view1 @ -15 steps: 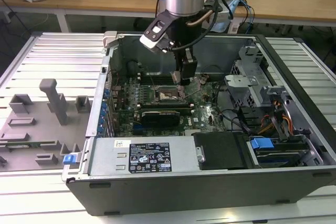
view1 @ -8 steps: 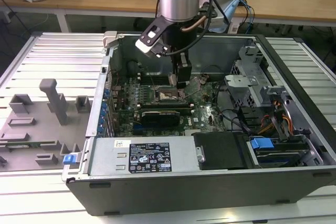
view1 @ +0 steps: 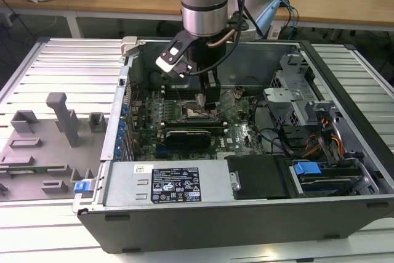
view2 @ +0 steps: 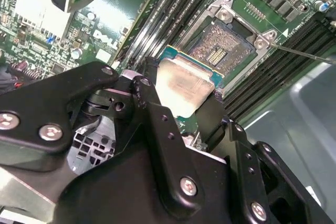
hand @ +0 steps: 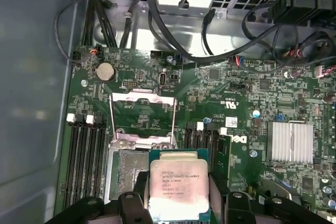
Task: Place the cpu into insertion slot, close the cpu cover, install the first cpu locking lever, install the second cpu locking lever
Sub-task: 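Place the cpu into insertion slot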
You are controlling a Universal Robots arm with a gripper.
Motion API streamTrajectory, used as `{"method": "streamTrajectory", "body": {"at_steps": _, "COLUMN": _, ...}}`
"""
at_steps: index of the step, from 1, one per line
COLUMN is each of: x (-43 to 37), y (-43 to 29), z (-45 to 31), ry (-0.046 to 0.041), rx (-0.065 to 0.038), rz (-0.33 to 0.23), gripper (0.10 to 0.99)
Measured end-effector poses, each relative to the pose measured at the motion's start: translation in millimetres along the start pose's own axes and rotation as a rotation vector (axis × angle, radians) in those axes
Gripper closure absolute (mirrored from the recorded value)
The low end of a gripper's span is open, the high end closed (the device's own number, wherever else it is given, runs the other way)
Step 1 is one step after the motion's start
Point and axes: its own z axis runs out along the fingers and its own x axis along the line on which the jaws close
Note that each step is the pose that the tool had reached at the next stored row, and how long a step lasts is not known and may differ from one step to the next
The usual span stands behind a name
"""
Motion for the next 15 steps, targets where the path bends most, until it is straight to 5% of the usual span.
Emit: {"method": "streamTrajectory", "body": {"at_steps": 15, "x": 12.7, "y": -5.3, "z": 14.5, "ry": -0.0059, "rx": 0.0, "rz": 0.049, "gripper": 0.545}}
